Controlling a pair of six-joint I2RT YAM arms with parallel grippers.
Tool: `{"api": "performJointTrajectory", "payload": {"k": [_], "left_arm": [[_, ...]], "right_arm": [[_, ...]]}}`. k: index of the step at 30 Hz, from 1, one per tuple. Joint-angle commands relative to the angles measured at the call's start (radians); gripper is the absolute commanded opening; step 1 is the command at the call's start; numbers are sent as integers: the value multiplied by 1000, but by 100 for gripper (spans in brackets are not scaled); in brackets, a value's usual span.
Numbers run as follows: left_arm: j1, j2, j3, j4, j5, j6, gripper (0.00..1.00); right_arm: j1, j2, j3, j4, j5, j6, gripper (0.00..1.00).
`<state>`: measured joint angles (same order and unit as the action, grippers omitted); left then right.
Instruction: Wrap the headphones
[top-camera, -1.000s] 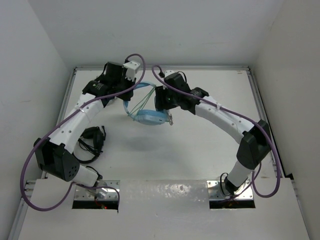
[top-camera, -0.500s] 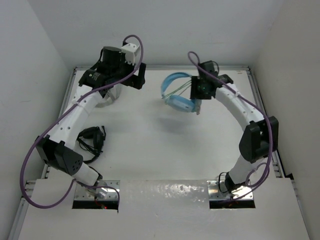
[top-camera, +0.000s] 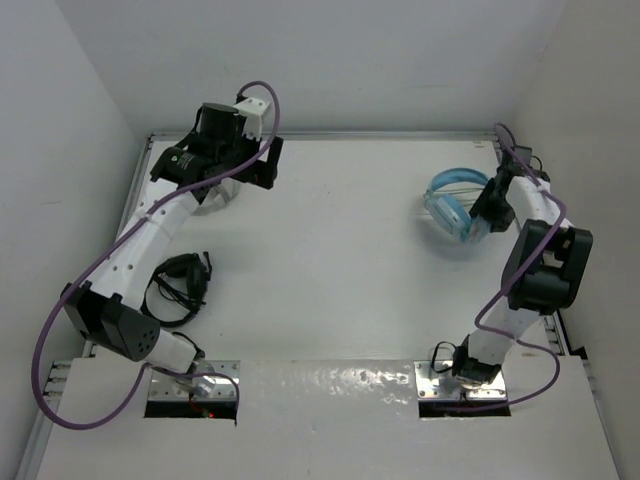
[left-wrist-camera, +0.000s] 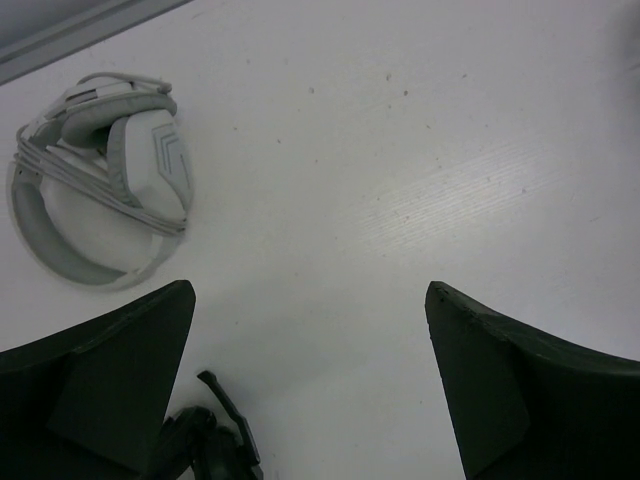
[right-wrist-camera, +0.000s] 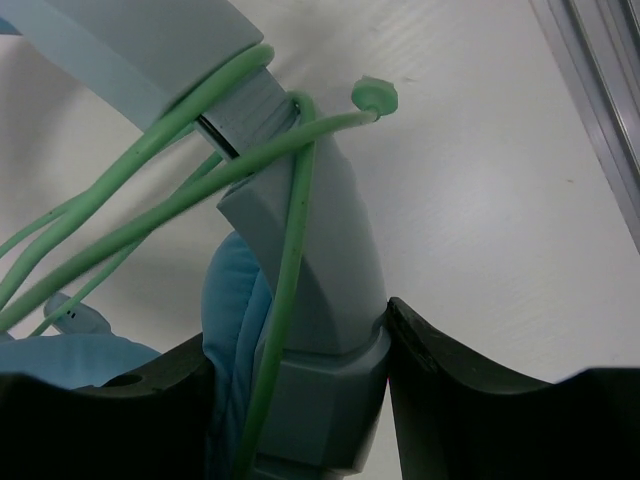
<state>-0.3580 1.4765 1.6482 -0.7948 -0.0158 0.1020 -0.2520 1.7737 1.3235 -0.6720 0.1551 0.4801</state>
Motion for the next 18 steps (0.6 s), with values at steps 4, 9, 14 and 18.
{"api": "performJointTrajectory", "payload": {"k": [4,9,14,18], "left_arm": [[13,-78,-14,-6,-33,7,97],[13,-91,-21,-1,-13,15,97],[13,-97,-7,-4,-24,24,97],[13,-99,-1,-7,-18,19,97]], "right_arm": [[-70,58,-23,61,-66,5,0],[-72,122,60,-18,-77,-53,49],[-73,75,65,-37,-28,-78,79],[-73,-3,66,-57,0,-107,97]]}}
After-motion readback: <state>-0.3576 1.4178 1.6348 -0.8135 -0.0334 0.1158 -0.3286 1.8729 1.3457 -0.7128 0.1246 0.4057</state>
